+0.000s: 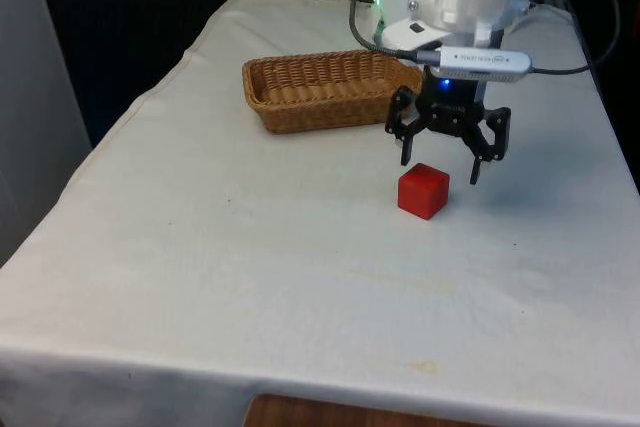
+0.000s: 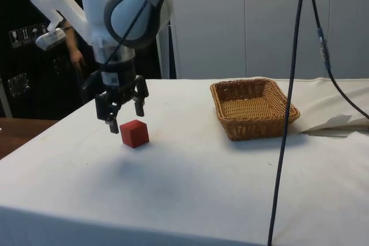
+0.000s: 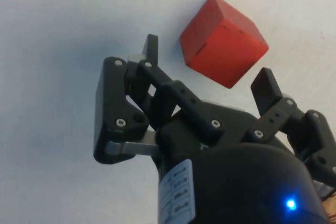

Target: Pick up the cube and place it into the basket.

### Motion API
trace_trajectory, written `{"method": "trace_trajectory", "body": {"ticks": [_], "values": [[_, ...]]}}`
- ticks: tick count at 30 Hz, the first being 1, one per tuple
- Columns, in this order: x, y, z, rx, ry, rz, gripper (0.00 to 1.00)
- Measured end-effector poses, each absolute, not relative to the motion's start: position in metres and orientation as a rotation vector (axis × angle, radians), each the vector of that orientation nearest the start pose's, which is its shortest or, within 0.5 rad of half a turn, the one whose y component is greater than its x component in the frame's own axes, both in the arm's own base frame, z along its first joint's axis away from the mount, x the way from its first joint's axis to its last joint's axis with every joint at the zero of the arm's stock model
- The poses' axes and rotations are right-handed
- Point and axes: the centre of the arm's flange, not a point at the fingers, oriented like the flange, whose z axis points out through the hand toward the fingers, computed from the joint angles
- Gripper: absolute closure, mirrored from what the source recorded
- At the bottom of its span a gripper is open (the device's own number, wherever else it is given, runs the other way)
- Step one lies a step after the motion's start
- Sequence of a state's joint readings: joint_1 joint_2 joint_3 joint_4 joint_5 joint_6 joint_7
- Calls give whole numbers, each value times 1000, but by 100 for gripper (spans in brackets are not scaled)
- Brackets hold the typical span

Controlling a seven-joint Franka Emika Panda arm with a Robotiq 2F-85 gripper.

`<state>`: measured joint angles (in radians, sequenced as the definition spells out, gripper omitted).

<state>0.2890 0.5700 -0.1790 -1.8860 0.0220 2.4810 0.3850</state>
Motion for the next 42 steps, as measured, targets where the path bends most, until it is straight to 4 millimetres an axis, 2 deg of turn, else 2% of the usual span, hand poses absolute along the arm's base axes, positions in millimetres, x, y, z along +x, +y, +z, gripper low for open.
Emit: {"method": "trace_trajectory", "body": {"ticks": [11, 17, 18, 23, 24, 25, 40, 42], "values": [[633, 73, 189, -3184, 495, -69, 0], [636, 73, 184, -3183, 513, -75, 0], [637, 74, 184, -3183, 512, -77, 7], [637, 73, 184, -3182, 517, -79, 66], [637, 73, 184, -3182, 518, -79, 86], [637, 73, 184, -3182, 518, -79, 97], [638, 72, 185, -3182, 520, -79, 97], [636, 72, 190, -3184, 514, -74, 97]]}}
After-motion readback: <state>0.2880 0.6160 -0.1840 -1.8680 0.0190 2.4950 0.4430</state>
